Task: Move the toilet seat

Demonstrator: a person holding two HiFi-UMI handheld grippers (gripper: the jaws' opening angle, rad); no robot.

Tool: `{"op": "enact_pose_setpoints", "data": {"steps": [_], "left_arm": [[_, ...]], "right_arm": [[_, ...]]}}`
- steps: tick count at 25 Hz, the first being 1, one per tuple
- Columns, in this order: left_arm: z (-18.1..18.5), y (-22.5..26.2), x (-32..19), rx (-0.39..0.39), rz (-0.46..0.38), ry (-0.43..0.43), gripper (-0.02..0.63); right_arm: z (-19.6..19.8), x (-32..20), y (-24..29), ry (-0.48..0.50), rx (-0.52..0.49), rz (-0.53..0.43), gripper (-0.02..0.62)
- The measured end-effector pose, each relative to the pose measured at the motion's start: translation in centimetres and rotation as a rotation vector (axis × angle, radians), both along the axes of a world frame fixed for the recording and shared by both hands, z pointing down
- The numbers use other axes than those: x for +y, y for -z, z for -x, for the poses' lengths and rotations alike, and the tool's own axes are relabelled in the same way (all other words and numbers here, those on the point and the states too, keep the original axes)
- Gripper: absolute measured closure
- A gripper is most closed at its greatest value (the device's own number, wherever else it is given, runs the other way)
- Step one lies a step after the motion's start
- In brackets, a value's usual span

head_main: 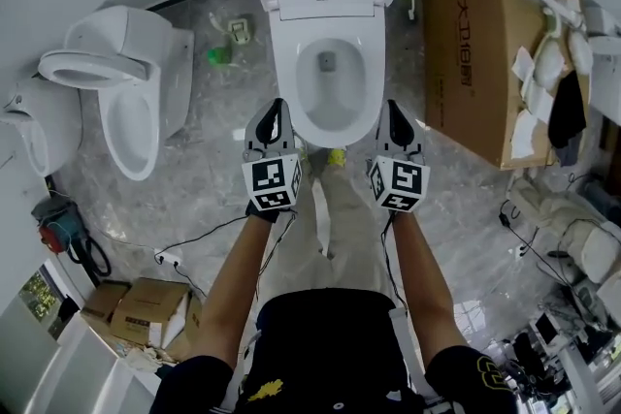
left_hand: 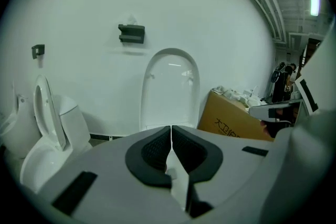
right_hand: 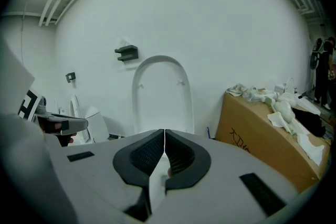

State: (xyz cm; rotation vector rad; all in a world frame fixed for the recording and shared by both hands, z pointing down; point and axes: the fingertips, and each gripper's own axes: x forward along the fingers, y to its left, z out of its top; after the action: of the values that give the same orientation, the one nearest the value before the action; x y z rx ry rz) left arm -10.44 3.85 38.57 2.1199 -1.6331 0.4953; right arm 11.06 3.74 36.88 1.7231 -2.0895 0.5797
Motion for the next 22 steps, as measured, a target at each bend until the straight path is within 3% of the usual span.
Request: {"op": "enact_pose_setpoints", "data": {"steps": [10,13,17,22], "left_arm": [[0.1,-9.1,0.1,-0.008,0.108,-0.007,0.575],[-0.3,-12.2,0.6,-0.007,0.163,-0.01,0.467],[-0.2,-15.5,1.1,0.022,0.229,0.017,0.426],[-0.5,-18.7,1.9,0.15,0.301,0.048,0.313]], "right_arm": [[-1.5,-1.1,-7.5,-0.027,-0.019,0.079,0.566],[-1.8,-0.8,-10.3,-0.027,-0.011,0.125,0.557],[-1.9,-0.4,-13.7,-0.026,-0.001,0.191,0.479],[-2.8,0.0,-17.3,-0.036,0.027,0.276,0.459]]}}
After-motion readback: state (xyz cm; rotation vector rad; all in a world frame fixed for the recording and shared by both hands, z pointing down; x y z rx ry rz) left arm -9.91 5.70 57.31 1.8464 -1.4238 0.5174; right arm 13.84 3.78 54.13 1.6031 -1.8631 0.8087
